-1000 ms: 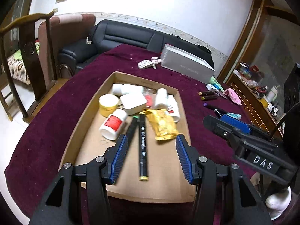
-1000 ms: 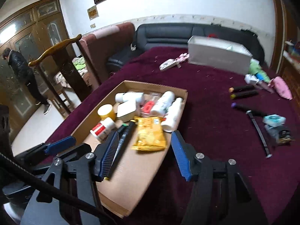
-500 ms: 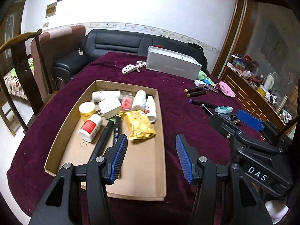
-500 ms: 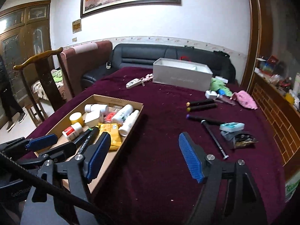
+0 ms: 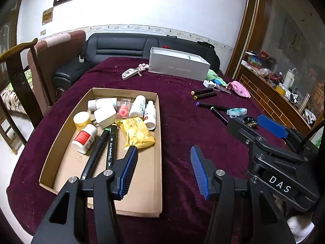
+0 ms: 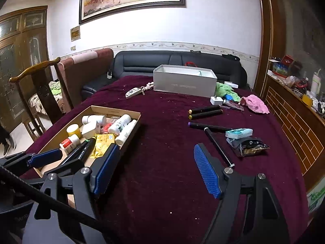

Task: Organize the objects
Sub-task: 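Open both tools and withdraw them from the box toward the loose markers, then grasp a purple-cap marker with the left tool while the right tool grasps a black marker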

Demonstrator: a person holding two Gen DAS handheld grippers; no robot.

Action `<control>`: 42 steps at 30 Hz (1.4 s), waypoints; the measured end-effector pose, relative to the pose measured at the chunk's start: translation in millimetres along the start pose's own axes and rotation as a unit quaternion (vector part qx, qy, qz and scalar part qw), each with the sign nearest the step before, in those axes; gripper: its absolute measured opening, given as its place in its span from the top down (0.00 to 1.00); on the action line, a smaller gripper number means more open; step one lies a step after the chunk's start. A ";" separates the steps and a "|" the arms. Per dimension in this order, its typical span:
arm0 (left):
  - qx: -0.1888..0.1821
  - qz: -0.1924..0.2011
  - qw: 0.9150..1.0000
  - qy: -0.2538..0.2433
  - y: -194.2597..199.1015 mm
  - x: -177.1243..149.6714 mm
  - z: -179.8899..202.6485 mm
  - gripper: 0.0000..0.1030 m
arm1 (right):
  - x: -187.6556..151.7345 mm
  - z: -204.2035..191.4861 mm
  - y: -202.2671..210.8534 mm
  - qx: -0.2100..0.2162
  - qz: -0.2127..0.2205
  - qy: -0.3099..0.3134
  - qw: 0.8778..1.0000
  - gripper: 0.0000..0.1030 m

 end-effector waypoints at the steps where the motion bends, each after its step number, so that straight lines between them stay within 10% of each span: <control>1: 0.000 -0.001 1.000 -0.001 -0.5 -0.1 1.7 0.53 | -0.1 1.9 -0.3 -0.001 0.000 -0.001 1.000 0.26; 23: -0.024 -0.059 0.997 -0.042 -70.9 -0.7 57.6 0.48 | -3.4 66.8 -29.9 -0.033 -0.031 -0.040 0.998 0.24; 35: -0.065 -0.133 0.987 -0.055 -140.7 -23.4 93.2 0.47 | 9.3 181.0 -96.4 0.095 -0.157 -0.205 0.961 0.24; 42: -0.070 -0.123 0.986 -0.088 -139.7 -27.9 103.7 0.24 | 0.5 166.7 -145.0 0.076 -0.209 -0.142 0.965 0.47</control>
Point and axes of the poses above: each gripper's, at about its wrist camera, not at the fingertips, and y roughly against the way its jaws point, z to its right, x to its top, the point moved 8 cm from there along -y, roughly the way its jaws point, and after that the axes turned 7 degrees about -y, right-handed, at the moved point
